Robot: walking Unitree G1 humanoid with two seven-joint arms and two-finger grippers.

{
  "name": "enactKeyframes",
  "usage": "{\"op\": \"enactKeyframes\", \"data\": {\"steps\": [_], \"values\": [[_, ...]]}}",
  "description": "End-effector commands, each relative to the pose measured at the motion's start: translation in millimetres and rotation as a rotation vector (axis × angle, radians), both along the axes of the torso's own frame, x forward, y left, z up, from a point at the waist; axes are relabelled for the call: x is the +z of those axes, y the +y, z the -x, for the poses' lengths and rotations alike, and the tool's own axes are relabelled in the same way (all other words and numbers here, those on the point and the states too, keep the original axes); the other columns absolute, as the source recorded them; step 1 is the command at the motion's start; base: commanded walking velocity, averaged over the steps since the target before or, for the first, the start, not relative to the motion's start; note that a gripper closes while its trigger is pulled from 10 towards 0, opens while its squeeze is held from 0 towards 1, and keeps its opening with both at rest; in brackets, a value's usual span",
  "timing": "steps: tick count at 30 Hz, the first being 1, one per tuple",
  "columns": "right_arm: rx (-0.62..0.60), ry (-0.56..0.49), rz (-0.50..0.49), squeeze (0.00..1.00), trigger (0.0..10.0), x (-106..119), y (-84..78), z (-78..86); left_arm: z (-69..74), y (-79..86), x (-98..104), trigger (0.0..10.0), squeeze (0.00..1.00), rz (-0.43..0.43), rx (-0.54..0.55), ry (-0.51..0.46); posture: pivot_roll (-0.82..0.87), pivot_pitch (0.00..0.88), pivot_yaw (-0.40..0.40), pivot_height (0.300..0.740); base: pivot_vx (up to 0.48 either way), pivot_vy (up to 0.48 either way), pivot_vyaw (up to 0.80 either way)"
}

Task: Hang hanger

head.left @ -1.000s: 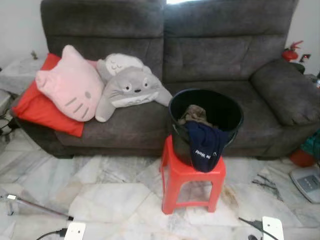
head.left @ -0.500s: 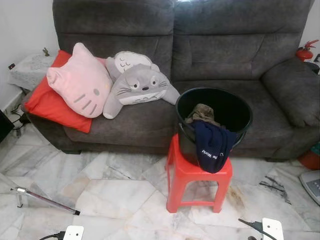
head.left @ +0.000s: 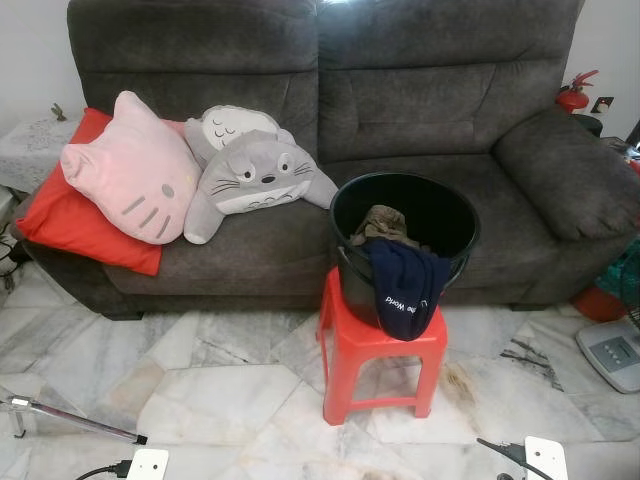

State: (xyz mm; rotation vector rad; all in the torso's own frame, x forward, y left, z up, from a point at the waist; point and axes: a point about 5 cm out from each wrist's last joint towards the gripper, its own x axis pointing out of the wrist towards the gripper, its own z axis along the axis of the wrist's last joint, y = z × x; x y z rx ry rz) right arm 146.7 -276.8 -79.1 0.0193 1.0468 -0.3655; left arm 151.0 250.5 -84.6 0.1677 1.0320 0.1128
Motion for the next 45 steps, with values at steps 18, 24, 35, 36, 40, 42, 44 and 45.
{"op": "enactKeyframes", "data": {"steps": [18,24,35,36,40,42,44,45], "values": [[-0.009,-0.009,0.001,0.0,10.0,0,1.3,-2.2,2.3,2.6,0,10.0,0.0,0.0,0.006,0.011,-0.14,0.0,0.014,0.74,0.322,0.0,-0.14],[-0.008,-0.009,0.001,0.0,10.0,0,1.5,-2.1,2.0,3.5,0,10.0,0.0,-0.014,0.001,0.011,-0.14,0.0,0.015,0.74,0.279,0.0,0.0],[0.038,-0.07,0.031,0.0,10.0,4,1.0,-6.8,3.1,3.6,0,10.0,0.0,-0.018,-0.004,0.014,-0.16,0.0,0.011,0.74,0.0,0.0,0.0],[0.036,-0.083,0.037,0.0,10.0,4,0.8,-7.6,3.1,3.7,0,10.0,0.0,-0.018,-0.005,0.015,-0.16,0.0,0.011,0.74,0.0,0.0,0.0],[0.057,-0.127,0.061,0.0,10.0,7,0.0,-10.7,3.4,3.2,-1,10.0,0.0,-0.019,-0.015,0.019,-0.17,0.0,0.006,0.74,0.0,0.0,0.0],[0.05,-0.145,0.064,0.0,10.0,8,-0.2,-11.3,3.6,3.0,-1,10.0,0.0,-0.018,-0.014,0.019,-0.18,0.0,0.005,0.74,0.0,0.0,0.0],[0.037,-0.184,0.071,0.0,10.0,10,-0.4,-12.9,3.6,3.1,-1,10.0,0.0,-0.02,-0.018,0.02,-0.19,0.0,0.006,0.74,0.0,0.0,0.0],[0.031,-0.198,0.074,0.0,10.0,10,-0.5,-13.4,3.6,3.2,-1,10.0,0.0,-0.021,-0.019,0.02,-0.19,0.0,0.006,0.74,0.0,0.0,0.0]]}}
